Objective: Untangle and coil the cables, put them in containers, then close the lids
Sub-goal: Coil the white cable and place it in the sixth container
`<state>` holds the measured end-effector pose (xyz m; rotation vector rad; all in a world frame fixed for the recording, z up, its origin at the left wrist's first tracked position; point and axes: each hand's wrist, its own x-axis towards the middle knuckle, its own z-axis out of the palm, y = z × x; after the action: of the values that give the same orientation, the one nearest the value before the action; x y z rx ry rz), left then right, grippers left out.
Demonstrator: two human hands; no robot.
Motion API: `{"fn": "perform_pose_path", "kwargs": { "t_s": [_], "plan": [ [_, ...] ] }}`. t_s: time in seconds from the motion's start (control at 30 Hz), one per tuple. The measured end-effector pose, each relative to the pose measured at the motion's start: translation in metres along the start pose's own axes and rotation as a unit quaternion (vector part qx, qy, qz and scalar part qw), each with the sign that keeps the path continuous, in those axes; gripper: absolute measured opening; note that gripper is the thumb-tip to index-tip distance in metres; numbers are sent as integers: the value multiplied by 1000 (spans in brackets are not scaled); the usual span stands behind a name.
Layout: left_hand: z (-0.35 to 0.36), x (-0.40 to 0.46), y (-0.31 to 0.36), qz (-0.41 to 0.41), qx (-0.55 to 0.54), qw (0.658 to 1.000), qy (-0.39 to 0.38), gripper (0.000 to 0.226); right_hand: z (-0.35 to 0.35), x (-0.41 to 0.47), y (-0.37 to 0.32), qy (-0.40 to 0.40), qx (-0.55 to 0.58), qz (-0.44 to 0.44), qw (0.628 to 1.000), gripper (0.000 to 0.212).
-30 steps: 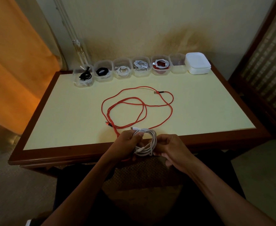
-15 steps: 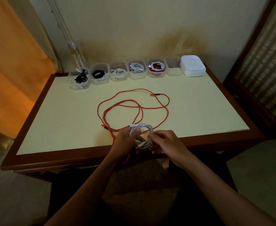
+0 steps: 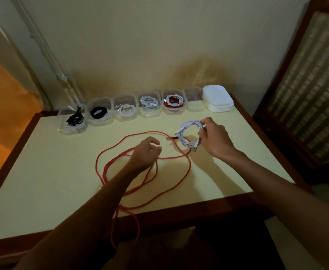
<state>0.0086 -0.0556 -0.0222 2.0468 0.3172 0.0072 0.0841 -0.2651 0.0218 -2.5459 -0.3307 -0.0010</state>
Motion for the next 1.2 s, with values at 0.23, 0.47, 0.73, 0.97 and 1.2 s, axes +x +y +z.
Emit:
{"fn": "perform_pose_path", "kwargs": {
  "t_s": [0.23,0.47,0.73,0.97,1.2],
  "plan": [
    [11,106,-24,115,323,939,28,33,-18,100,27,23,-125,-38,991,40],
    [30,125,-59,55,421,905,27,53,-12,210,50,30,-190,-30,981,31],
    [32,127,-63,50,417,907,36,63,20,295,67,67,-213,-38,974,28],
    [32,130,-63,43,424,904,41,69,41,307,78,119,-138,-73,981,26],
    [34,128,-63,40,433,899,45,67,79,185,58,119,53,-206,970,28]
  ]
}}
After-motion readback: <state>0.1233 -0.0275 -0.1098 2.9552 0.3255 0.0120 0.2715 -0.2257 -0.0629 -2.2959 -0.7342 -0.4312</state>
